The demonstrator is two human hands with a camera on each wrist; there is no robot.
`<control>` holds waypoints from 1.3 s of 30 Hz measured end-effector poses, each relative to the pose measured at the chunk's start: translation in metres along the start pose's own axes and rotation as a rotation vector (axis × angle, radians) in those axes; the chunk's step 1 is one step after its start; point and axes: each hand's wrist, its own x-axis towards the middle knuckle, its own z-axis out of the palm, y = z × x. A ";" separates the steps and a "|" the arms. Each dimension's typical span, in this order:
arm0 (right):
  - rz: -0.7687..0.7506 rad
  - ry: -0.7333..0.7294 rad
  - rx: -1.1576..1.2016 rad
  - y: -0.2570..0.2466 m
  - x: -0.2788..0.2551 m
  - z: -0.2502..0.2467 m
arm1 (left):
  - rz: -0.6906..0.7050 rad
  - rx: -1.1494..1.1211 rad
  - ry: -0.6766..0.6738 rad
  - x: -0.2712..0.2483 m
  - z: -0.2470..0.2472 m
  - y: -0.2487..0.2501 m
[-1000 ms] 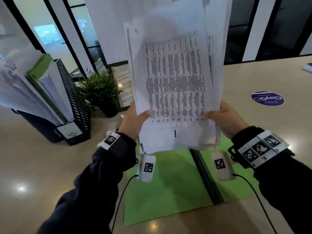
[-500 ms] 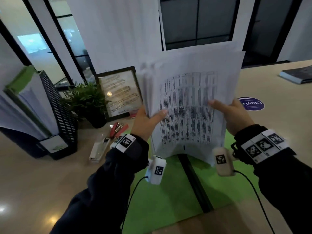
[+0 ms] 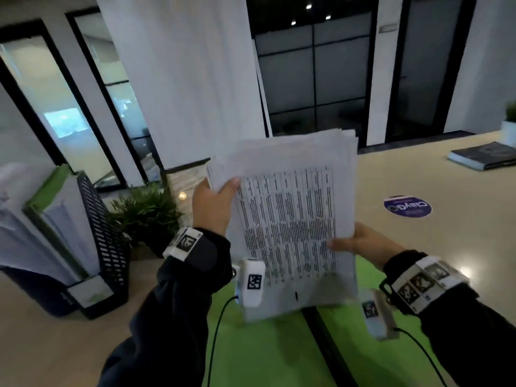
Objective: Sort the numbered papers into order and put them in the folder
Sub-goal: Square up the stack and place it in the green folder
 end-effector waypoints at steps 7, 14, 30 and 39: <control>0.070 0.212 0.429 0.052 0.004 0.015 | -0.309 -0.007 0.229 0.015 -0.014 -0.024; 0.016 0.262 0.814 0.048 0.019 0.018 | -0.487 -0.430 0.212 0.019 -0.004 -0.046; -0.235 0.459 0.401 -0.019 0.025 -0.074 | -0.153 -0.274 -0.549 0.078 -0.034 -0.013; -0.310 0.509 0.238 -0.012 0.006 -0.061 | 0.004 0.008 -0.229 0.032 -0.001 -0.035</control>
